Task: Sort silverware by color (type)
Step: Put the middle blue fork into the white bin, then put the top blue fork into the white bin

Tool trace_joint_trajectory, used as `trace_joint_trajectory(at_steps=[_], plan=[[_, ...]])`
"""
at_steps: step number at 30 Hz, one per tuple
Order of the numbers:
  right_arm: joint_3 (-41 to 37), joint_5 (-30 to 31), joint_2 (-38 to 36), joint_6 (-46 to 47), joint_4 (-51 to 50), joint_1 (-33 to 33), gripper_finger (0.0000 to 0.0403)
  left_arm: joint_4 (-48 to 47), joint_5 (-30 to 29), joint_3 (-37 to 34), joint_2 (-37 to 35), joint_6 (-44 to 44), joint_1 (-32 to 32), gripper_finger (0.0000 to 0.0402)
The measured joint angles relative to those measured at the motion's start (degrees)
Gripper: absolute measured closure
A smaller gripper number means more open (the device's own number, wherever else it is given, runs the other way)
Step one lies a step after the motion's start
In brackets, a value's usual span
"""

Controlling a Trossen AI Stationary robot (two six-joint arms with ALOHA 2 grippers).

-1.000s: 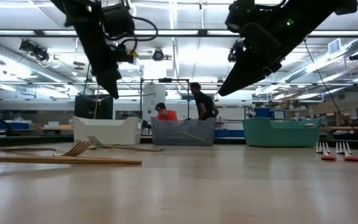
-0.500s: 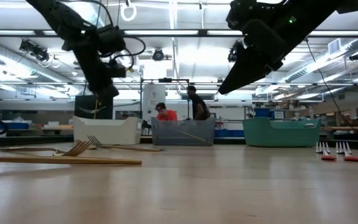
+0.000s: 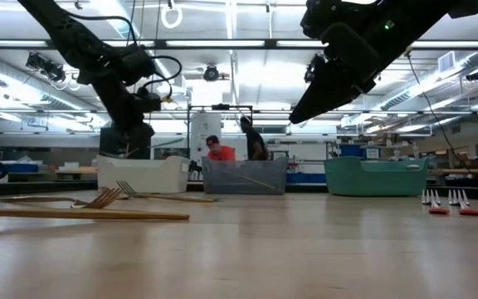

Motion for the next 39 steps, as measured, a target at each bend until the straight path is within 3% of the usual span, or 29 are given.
trace_joint_trajectory(at_steps=[16, 27, 39], plan=[[0.0, 0.3, 0.0, -0.2, 0.5, 0.1, 0.0298, 0.9, 2.3, 0.0, 7.2, -0.6, 1.7, 0.0368], [0.0, 0.3, 0.0, -1.3, 1.4, 0.1, 0.0298, 0.4, 2.3, 0.4, 6.3, -1.0, 0.2, 0.0305], [0.0, 0.3, 0.0, -1.3, 1.4, 0.1, 0.0298, -5.4, 4.4, 1.6, 1.3, -0.7, -5.9, 0.0311]])
